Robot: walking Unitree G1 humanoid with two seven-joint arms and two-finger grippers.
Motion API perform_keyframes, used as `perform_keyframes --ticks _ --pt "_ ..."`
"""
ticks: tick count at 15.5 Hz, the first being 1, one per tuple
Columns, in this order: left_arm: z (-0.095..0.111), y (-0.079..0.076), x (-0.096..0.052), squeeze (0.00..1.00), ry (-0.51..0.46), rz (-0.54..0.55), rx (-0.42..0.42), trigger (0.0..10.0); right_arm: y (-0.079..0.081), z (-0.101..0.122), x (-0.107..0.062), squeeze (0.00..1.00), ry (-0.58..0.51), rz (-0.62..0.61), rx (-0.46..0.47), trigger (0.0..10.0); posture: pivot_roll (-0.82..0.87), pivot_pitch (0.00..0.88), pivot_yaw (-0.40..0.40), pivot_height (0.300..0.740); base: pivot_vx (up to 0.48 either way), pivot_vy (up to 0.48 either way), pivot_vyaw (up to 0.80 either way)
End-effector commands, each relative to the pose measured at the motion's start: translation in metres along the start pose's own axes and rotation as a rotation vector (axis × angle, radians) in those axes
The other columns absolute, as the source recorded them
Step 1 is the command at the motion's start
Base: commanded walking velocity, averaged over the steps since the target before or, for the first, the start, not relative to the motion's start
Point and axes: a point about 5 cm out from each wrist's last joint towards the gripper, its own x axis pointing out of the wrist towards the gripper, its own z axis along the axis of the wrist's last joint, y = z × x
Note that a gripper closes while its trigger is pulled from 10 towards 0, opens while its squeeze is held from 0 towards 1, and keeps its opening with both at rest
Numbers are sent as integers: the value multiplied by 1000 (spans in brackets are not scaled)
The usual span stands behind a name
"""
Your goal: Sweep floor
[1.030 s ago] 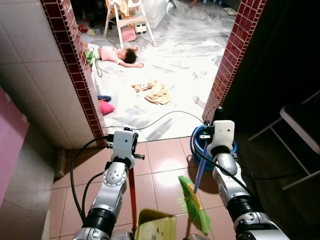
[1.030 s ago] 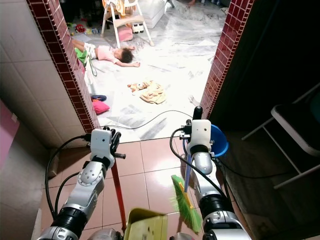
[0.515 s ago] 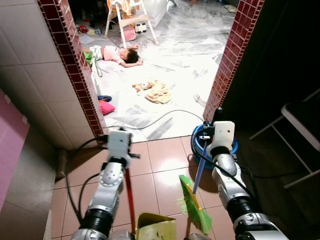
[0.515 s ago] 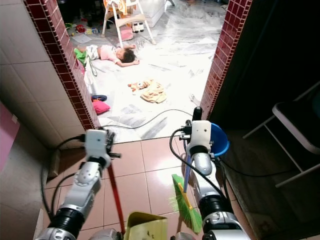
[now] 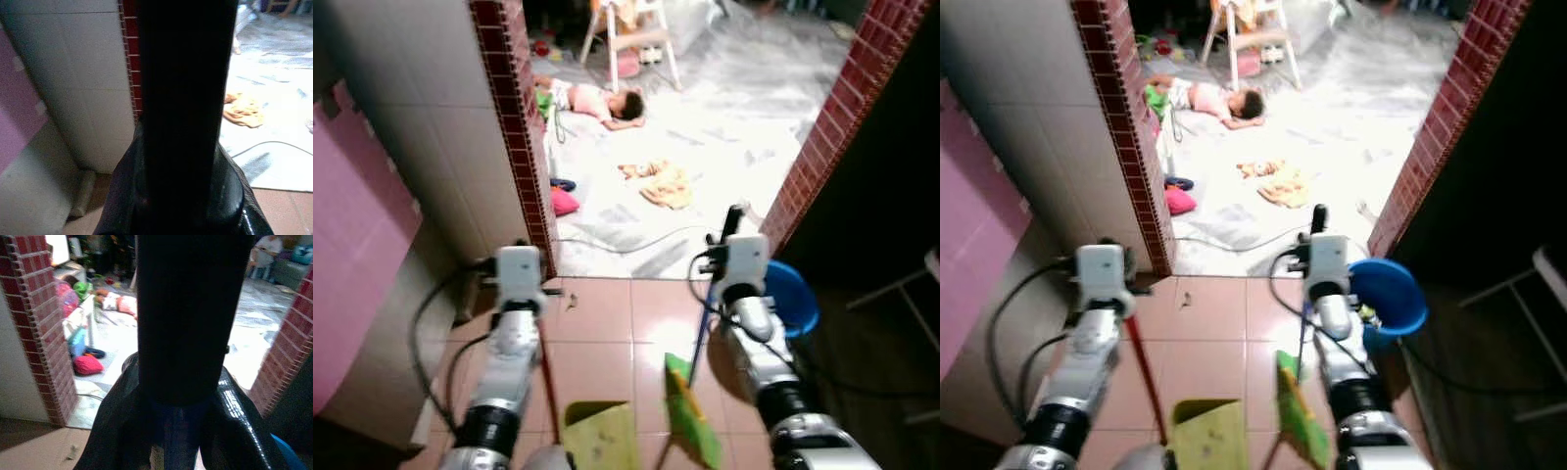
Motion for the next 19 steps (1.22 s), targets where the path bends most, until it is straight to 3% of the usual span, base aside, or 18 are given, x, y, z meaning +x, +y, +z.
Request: perform_keyframes --ticks 1,5,12,16,19 --pt "22 -1 7 0 -92 -6 65 10000 0 7 3 0 -32 7 21 10000 -20 0 32 731 435 0 0" --pt "27 -6 7 0 -116 -2 75 10000 5 14 4 0 -78 58 -21 10000 -21 0 28 731 416 60 0" --pt "43 -9 8 0 -176 25 80 10000 5 16 4 0 -89 70 -12 10000 -23 0 24 731 417 103 210" --pt "48 -2 8 0 -171 86 73 10000 5 15 4 0 -85 75 -49 10000 -23 0 24 731 353 311 0" --pt "54 0 6 0 -204 101 100 10000 5 14 4 0 -83 76 -46 10000 -19 0 22 731 0 417 694"
